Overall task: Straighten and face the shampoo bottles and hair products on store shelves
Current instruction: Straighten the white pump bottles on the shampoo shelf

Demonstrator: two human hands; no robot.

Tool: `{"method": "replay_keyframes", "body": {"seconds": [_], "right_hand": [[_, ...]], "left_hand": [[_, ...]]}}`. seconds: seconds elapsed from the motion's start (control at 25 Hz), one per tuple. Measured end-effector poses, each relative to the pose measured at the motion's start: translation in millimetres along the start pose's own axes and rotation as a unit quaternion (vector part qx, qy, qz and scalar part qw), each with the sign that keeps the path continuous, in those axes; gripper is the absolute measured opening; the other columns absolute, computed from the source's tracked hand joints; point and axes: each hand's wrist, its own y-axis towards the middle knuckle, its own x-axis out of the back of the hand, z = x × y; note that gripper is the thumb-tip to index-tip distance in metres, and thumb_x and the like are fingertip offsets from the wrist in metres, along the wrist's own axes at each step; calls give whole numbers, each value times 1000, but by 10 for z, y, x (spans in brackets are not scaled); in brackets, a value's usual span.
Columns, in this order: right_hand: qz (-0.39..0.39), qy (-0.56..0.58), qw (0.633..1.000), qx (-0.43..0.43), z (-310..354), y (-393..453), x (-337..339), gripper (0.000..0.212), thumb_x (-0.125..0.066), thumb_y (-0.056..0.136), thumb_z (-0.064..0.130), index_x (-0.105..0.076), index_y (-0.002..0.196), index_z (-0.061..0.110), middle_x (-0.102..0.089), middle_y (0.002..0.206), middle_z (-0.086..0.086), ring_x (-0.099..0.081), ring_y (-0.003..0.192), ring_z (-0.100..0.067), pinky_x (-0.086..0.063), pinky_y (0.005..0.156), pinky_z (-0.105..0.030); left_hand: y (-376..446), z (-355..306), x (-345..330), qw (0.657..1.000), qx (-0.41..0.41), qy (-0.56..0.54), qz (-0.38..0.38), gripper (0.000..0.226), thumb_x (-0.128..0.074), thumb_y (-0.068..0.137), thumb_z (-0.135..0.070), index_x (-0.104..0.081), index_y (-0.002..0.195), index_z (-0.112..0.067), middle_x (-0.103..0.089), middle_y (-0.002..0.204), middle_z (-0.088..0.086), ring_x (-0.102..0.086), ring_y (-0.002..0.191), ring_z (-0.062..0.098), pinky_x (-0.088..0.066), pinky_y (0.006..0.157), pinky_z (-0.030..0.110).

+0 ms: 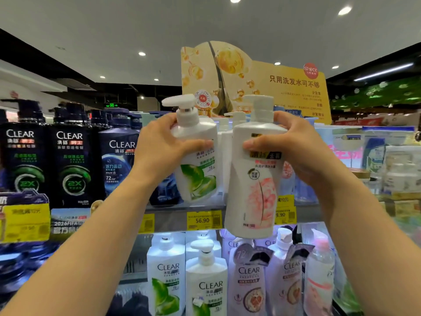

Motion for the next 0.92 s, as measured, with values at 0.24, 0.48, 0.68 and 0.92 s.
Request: {"method": "replay_keyframes", "body": {"seconds": [0.24, 0.48, 0.68, 0.92], "right_hand": [[-22, 2, 1000, -1, -61, -38, -182, 60, -89, 58, 17, -71, 115, 17, -80, 92, -1, -78, 78, -19, -59, 59, -24], [-56, 10, 998, -8, -283, -206, -423, 65, -92, 50, 24, -72, 111, 15, -80, 96, -4, -78, 84, -22, -60, 65, -30], [-35, -2, 999, -17, -375, -285, -565, 56, -92, 48, 27, -74, 100, 21, -80, 95, 0, -77, 84, -19, -60, 64, -28], [-1, 36, 999, -27, -516, -217, -488, 51, -86, 60, 10, -73, 108, 18, -80, 98, -4, -77, 88, -23, -60, 68, -31]], "left_hand": [[-452, -115, 747, 996, -5, -86, 14, 54, -91, 49, -51, -71, 96, -35, -74, 90, -17, -73, 77, 4, -58, 57, 21], [-1285, 495, 809, 996, 31, 26, 80, 59, -86, 45, -61, -67, 99, -47, -69, 95, -29, -66, 84, -5, -55, 67, 21], [-1635, 1079, 575, 987, 71, 58, 129, 54, -82, 48, -67, -59, 96, -58, -64, 100, -32, -61, 92, -6, -53, 72, 26], [-1776, 1580, 303, 974, 128, 70, 176, 63, -83, 47, -69, -54, 102, -66, -62, 105, -34, -59, 98, -7, -54, 80, 33]]}}
